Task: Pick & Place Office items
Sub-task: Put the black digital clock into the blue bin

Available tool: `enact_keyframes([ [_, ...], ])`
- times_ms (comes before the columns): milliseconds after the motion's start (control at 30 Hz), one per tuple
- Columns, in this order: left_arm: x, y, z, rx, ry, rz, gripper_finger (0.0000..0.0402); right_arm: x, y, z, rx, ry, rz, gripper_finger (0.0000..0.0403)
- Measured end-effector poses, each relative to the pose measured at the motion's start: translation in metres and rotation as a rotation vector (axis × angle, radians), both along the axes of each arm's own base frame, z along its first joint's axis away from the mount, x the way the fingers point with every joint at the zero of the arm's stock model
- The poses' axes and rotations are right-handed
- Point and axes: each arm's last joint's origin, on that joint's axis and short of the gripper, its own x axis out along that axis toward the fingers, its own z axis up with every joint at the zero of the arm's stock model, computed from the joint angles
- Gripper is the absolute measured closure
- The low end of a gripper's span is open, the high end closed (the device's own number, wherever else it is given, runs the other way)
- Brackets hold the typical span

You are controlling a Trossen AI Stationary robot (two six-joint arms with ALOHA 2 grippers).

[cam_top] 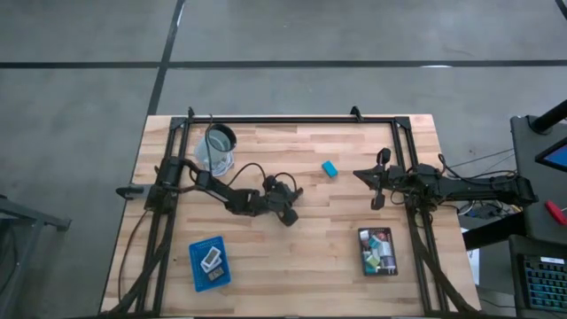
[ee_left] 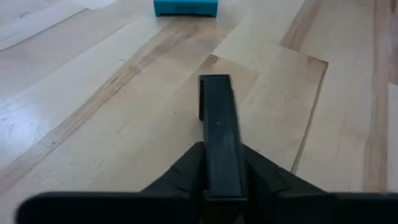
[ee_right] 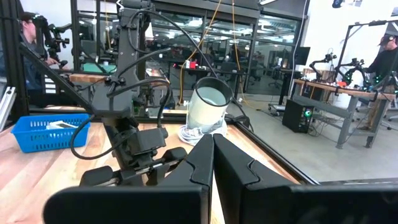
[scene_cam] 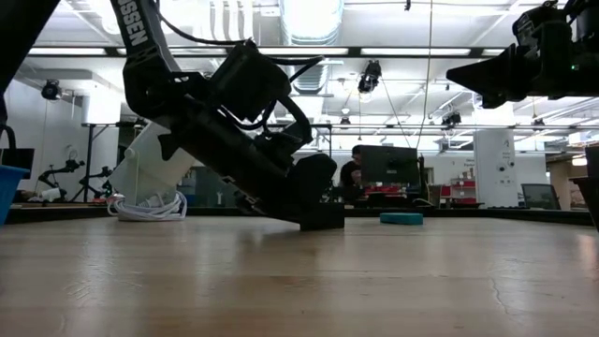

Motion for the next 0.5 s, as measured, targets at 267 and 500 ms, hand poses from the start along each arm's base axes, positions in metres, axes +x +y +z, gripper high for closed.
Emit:
enact_keyframes([
  [267,0.0001,-0.0002,0.0,-0.001,-0.001,-0.002,0.0345,0.0,0.0,0.0,0.0,0.0,0.0,0.0394],
  [500,0.0002,-0.0003,0.0,-0.003,-0.001,-0.005,0.0331,0.0,0.0,0.0,0.0,0.0,0.0,0.0394],
])
